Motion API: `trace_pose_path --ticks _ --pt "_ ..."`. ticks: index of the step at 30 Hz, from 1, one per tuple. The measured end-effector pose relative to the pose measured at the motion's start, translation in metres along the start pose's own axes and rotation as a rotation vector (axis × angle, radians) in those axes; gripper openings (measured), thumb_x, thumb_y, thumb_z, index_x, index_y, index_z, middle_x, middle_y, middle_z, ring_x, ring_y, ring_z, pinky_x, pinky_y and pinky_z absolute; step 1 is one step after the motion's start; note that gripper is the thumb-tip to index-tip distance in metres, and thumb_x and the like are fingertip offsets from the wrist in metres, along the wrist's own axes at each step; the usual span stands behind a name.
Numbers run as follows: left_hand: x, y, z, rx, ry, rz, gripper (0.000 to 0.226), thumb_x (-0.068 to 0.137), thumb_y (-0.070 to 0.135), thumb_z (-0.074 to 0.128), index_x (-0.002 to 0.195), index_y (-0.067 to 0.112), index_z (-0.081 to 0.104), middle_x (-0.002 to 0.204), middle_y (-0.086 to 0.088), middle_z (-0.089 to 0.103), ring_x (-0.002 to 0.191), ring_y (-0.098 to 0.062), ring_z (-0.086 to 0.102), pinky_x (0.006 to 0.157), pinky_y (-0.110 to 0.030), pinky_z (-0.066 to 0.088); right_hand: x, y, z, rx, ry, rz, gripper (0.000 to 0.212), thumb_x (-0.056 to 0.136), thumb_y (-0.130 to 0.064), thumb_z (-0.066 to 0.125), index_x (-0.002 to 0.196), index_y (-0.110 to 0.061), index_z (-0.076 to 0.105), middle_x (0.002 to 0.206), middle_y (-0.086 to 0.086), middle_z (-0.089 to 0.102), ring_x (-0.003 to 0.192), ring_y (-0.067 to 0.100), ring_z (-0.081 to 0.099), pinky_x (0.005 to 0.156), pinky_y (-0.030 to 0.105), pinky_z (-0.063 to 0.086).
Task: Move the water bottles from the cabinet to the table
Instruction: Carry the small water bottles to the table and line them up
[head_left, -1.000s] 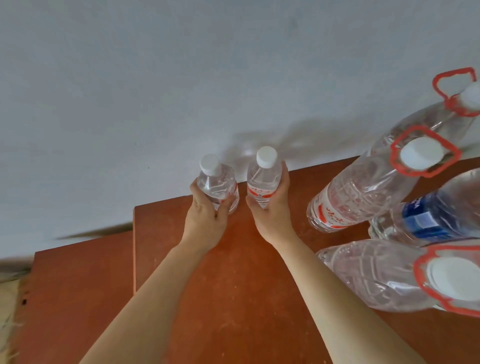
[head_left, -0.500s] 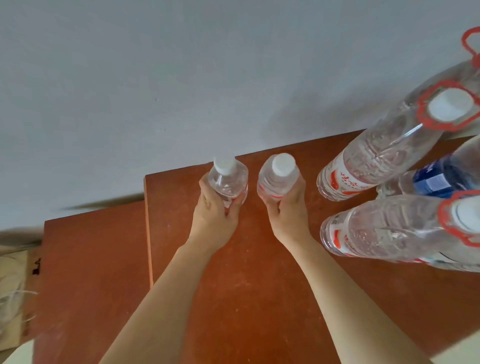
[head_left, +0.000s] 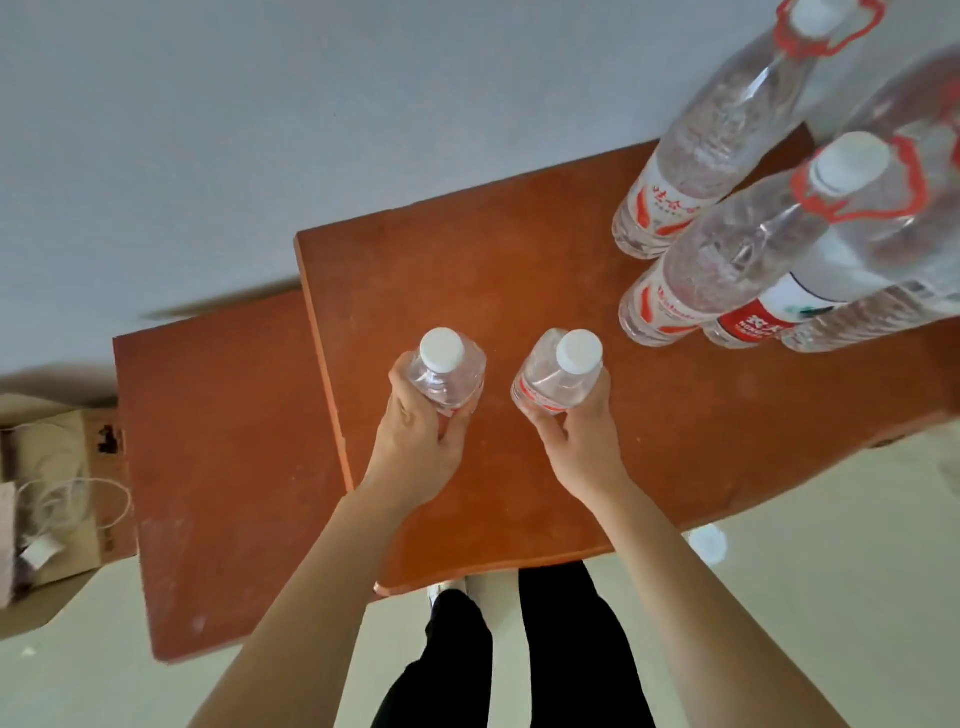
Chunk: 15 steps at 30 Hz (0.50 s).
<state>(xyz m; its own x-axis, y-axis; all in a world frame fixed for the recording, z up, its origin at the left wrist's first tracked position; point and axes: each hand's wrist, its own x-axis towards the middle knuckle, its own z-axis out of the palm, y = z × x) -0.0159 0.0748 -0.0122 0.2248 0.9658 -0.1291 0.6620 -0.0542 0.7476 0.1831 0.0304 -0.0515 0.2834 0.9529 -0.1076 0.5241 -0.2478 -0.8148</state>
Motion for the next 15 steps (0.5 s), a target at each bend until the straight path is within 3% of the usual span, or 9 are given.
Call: trace_pose_path --ticks 2,5,8,11,15 --pt "-0.028 -0.005 -0.002 0.024 -0.040 0.017 0.072 0.094 0.024 0.065 0.145 0.012 0.015 0.128 -0.008 0.049 0.105 -0.018 0.054 0.074 -0.006 0.040 -0.030 0.002 0.000 0.021 0.010 0.010 0.087 0.090 -0.063 0.060 0.152 -0.010 0.028 0.140 0.007 0.043 0.124 0.011 0.052 0.094 0.014 0.052" --pt "-0.050 -0.007 -0.004 -0.001 -0.065 0.001 0.075 0.095 0.027 0.065 0.146 0.023 0.011 0.131 0.002 0.042 0.112 -0.013 0.048 0.079 -0.002 0.039 -0.051 0.004 0.000 0.055 0.010 0.043 0.089 0.089 -0.063 0.060 0.151 -0.007 0.029 0.138 0.007 0.044 0.123 0.013 0.053 0.091 0.005 0.046" --pt "-0.054 -0.007 -0.001 -0.070 -0.006 0.001 0.068 0.093 0.033 0.065 0.138 0.042 0.014 0.133 0.001 0.044 0.117 -0.015 0.050 0.088 -0.019 0.048 -0.049 0.003 0.003 0.068 0.016 0.035 0.084 0.091 -0.059 0.060 0.150 -0.007 0.029 0.138 0.010 0.044 0.123 0.013 0.053 0.090 0.004 0.046" --pt "-0.053 -0.005 0.010 -0.123 0.054 -0.084 0.068 0.091 0.050 0.061 0.139 0.047 0.013 0.136 0.009 0.039 0.119 -0.008 0.046 0.093 -0.028 0.051 -0.045 0.002 0.007 0.097 0.033 0.010 0.076 0.092 -0.053 0.064 0.148 -0.020 0.026 0.141 0.012 0.043 0.126 0.001 0.048 0.093 0.003 0.043" --pt "-0.053 0.000 0.032 -0.189 0.148 -0.196 0.079 0.085 0.064 0.062 0.141 0.048 0.009 0.146 -0.005 0.042 0.128 -0.016 0.046 0.101 -0.040 0.052 -0.042 0.002 0.008 0.169 -0.012 -0.016 0.072 0.092 -0.035 0.071 0.144 -0.037 0.022 0.146 0.008 0.039 0.132 -0.013 0.038 0.100 0.002 0.036"
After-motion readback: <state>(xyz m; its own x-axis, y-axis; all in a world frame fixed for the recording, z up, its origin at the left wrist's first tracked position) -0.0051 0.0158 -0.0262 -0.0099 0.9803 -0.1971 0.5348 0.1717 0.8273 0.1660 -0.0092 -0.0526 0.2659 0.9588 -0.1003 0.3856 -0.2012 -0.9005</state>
